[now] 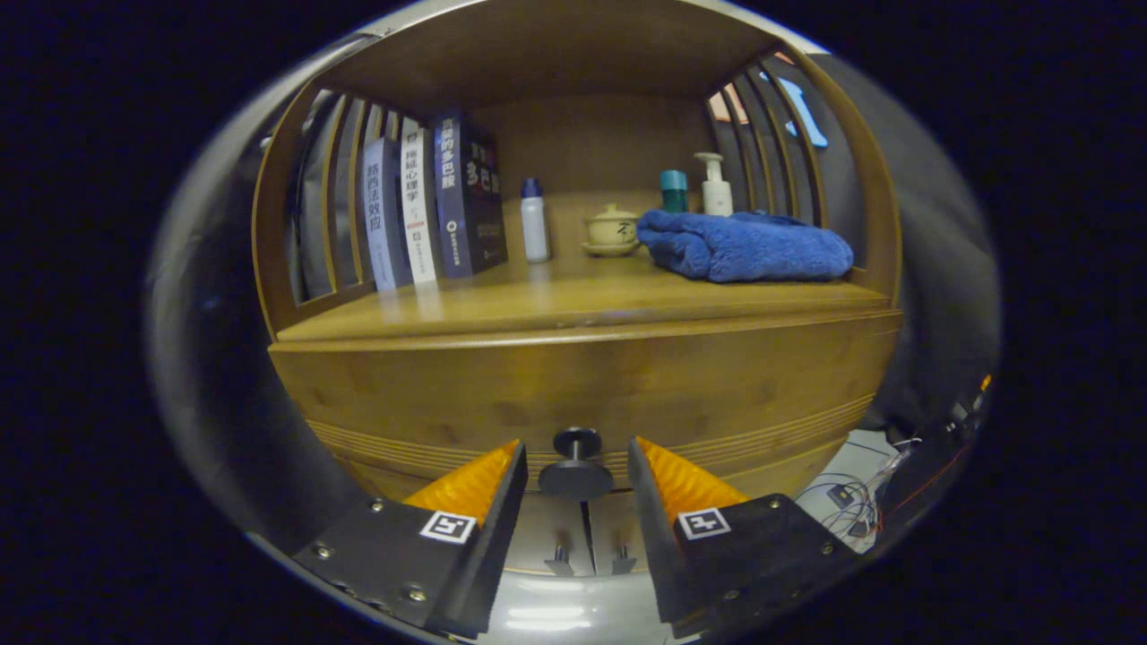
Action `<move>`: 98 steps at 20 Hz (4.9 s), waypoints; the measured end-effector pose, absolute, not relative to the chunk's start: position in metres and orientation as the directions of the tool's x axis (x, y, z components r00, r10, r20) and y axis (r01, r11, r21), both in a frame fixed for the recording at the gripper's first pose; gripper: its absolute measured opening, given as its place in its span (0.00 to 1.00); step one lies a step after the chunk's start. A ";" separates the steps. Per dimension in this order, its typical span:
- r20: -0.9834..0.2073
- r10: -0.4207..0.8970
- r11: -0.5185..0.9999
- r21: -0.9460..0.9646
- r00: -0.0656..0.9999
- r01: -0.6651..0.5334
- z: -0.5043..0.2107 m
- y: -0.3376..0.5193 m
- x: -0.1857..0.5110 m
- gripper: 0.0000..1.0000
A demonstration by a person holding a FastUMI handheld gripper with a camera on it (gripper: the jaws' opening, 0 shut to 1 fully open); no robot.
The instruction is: Pull open the drawer, take out the items inside it, and place them on the countertop above the cabinet.
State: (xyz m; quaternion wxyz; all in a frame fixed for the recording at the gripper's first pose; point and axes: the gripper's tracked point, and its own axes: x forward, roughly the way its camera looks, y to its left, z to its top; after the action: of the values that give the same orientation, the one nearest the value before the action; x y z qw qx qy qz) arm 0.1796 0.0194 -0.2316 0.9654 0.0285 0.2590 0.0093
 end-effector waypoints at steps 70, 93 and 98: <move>-0.850 -0.121 0.993 -0.097 0.513 0.074 -0.237 0.013 0.145 0.34; -0.674 -0.072 0.997 -0.072 0.735 0.032 -0.224 0.028 0.171 0.16; -0.634 -0.101 0.993 -0.112 0.767 0.038 -0.200 0.022 0.173 0.16</move>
State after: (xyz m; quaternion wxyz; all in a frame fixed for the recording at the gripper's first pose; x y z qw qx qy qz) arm 0.1727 0.0215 -0.2000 0.9387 -0.0465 0.3396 -0.0369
